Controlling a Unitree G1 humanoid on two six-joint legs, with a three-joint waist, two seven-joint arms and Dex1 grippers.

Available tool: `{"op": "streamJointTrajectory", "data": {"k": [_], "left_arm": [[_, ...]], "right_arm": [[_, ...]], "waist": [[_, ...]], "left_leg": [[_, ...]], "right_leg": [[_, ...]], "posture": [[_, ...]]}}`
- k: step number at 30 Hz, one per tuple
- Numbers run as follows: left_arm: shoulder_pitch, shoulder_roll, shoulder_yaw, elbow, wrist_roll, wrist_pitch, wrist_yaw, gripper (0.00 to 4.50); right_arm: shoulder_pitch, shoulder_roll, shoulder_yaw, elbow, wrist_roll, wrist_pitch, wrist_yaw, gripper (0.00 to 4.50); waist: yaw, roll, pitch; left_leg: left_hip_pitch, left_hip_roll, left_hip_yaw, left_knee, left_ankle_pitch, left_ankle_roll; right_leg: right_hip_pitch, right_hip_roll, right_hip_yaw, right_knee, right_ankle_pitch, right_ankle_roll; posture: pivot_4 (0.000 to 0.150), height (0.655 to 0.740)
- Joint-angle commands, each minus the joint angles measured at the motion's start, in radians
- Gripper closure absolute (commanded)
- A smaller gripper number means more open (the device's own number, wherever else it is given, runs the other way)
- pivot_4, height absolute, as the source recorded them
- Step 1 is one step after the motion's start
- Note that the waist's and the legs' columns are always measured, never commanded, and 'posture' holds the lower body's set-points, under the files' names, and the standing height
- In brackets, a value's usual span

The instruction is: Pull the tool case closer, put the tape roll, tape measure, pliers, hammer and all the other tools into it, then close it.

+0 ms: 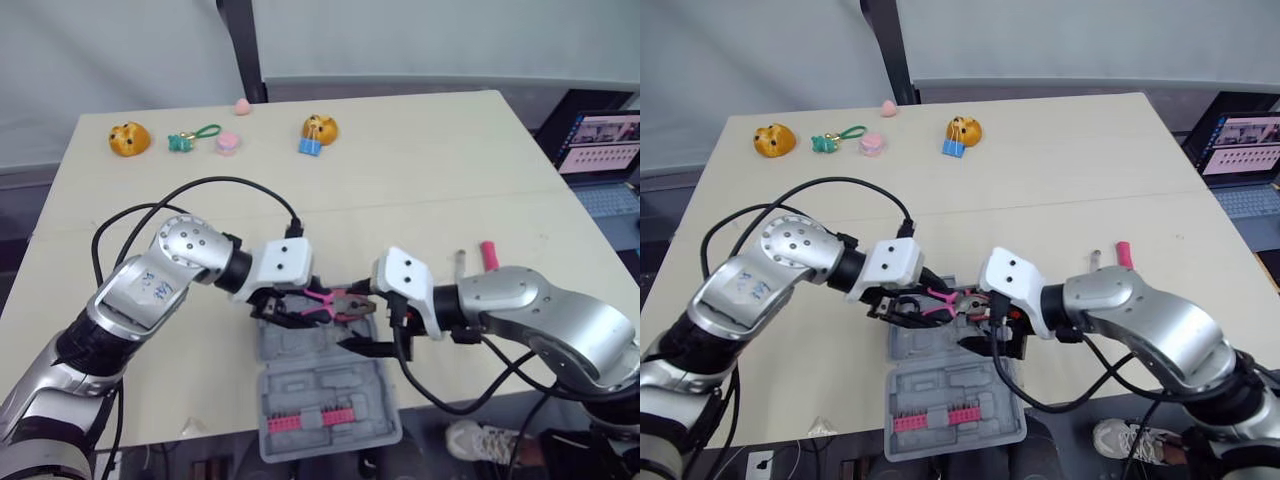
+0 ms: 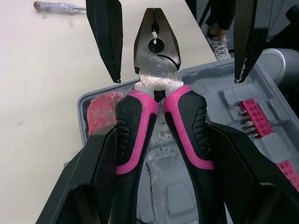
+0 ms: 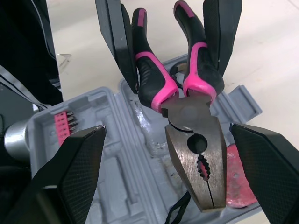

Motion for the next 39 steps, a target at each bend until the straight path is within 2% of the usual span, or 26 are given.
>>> {"op": "streamJointTrajectory", "data": {"k": [1, 26, 29, 34, 35, 39], "left_arm": [[-0.016, -0.004, 0.009, -0.02, 0.006, -0.002, -0.007, 2.04], [0.011, -0.017, 0.012, -0.025, 0.02, 0.0, 0.004, 2.04], [0.01, -0.017, 0.012, -0.026, 0.019, 0.005, 0.004, 2.04], [0.01, -0.014, 0.014, -0.03, 0.015, 0.017, 0.001, 2.04], [0.01, -0.014, 0.014, -0.029, 0.015, 0.018, 0.0, 2.04], [0.01, -0.014, 0.014, -0.031, 0.016, 0.02, -0.001, 2.04]], "right_arm": [[-0.017, 0.009, 0.004, -0.012, -0.026, -0.029, 0.021, 0.0], [-0.027, 0.047, 0.034, 0.018, -0.087, -0.027, 0.066, 0.0], [-0.031, 0.051, 0.04, 0.024, -0.09, -0.027, 0.065, 0.84], [-0.032, 0.055, 0.042, 0.025, -0.094, -0.024, 0.069, 3.35], [-0.033, 0.056, 0.041, 0.026, -0.096, -0.023, 0.071, 3.53], [-0.035, 0.056, 0.042, 0.026, -0.1, -0.021, 0.074, 3.53]], "waist": [[0.0, 0.0, 0.0], [-0.001, 0.0, 0.0], [0.0, 0.0, 0.0], [0.0, 0.0, 0.0], [-0.001, 0.0, 0.0], [0.0, 0.0, 0.0]], "left_leg": [[0.0, 0.0, 0.0, 0.0, 0.0, 0.0], [0.0, 0.0, 0.0, 0.003, 0.0, 0.0], [0.0, 0.0, 0.0, 0.004, 0.0, 0.0], [0.0, 0.0, 0.0, 0.004, 0.0, 0.0], [0.0, 0.0, 0.0, 0.004, 0.0, 0.0], [0.0, 0.0, 0.0, 0.004, 0.0, 0.0]], "right_leg": [[0.0, 0.0, 0.0, 0.0, 0.0, 0.0], [0.0, 0.0, 0.001, 0.004, 0.0, 0.0], [0.0, 0.0, 0.001, 0.004, 0.0, 0.0], [0.0, 0.0, 0.001, 0.004, 0.0, 0.0], [0.0, 0.0, 0.001, 0.004, 0.0, 0.0], [0.0, 0.0, 0.001, 0.005, 0.0, 0.0]], "posture": [[0.15, 0.7155], [0.15, 0.7155], [0.15, 0.7155], [0.15, 0.7155], [0.15, 0.7155], [0.15, 0.7155]]}}
